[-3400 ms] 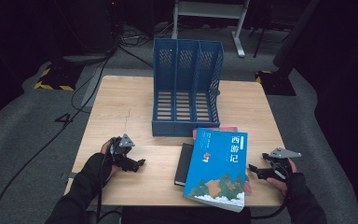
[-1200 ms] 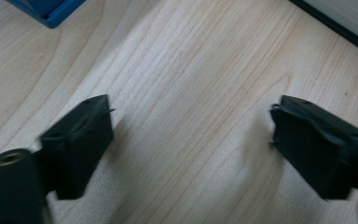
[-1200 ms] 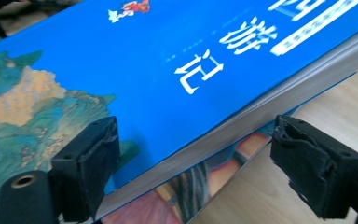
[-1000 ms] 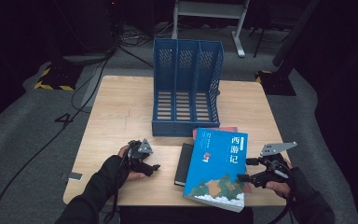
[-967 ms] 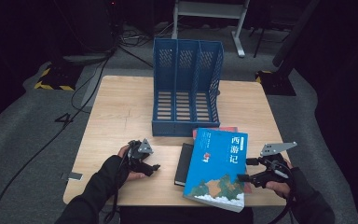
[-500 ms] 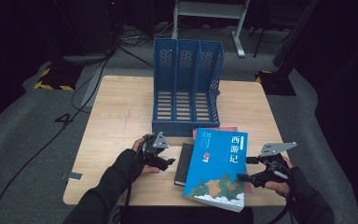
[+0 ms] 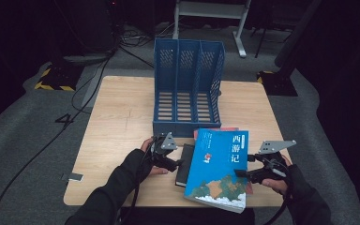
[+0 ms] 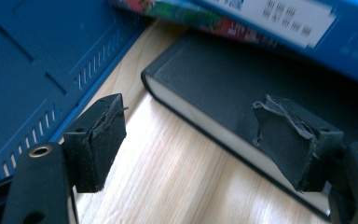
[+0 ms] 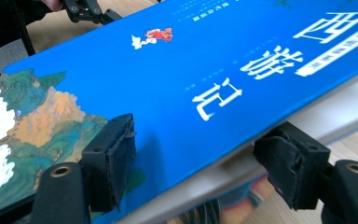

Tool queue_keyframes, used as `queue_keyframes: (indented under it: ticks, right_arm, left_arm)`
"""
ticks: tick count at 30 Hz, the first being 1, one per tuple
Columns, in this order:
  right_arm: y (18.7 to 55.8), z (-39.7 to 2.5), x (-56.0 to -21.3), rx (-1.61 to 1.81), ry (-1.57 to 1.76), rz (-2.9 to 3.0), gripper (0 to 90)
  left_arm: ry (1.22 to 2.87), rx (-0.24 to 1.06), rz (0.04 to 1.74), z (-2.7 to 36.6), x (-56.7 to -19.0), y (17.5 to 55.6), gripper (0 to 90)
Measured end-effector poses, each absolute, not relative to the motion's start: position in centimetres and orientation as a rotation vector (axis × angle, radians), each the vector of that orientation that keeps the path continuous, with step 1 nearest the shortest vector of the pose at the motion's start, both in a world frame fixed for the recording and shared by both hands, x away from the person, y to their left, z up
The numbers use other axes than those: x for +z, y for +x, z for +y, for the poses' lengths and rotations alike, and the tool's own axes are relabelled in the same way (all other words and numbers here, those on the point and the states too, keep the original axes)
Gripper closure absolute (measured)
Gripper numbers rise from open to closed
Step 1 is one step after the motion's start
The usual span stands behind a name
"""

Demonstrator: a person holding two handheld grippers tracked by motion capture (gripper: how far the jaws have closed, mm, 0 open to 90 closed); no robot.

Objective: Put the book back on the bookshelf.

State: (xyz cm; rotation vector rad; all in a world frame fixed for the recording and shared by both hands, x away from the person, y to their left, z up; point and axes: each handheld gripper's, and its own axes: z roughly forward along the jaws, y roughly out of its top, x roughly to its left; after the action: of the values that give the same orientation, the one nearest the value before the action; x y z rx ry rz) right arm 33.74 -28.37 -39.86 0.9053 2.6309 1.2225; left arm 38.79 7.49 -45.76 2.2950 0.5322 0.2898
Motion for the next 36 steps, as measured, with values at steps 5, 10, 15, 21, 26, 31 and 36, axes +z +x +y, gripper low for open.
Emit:
queue_keyframes:
  ticks: [5,10,15,21,26,31,36]
  right_arm:
    - [33.8,-28.0,-39.9,1.221,0.9,2.624,32.9]
    - [34.1,-27.9,-40.1,1.255,0.912,2.614,43.8]
    - [34.6,-27.2,-40.5,1.309,0.886,2.619,52.1]
    - [35.3,-26.9,-40.8,1.369,0.877,2.628,58.7]
    - [35.5,-26.7,-40.9,1.399,0.856,2.624,61.3]
    - [35.6,-26.5,-41.0,1.432,0.807,2.601,63.6]
    - [35.9,-26.0,-41.1,1.448,0.795,2.59,65.3]
  left_arm:
    - [2.302,0.286,0.507,6.5,-45.8,38.9,23.8]
    - [2.32,0.274,0.488,5.4,-46.1,39.3,24.3]
    - [2.31,0.251,0.482,4.8,-46.4,39.5,25.6]
    - [2.287,0.241,0.497,4.5,-46.8,39.8,25.5]
    - [2.274,0.225,0.507,4.6,-46.9,40.0,25.9]
    - [2.262,0.201,0.513,5.1,-47.0,40.3,27.3]
    - [2.258,0.193,0.51,5.6,-47.1,40.4,27.8]
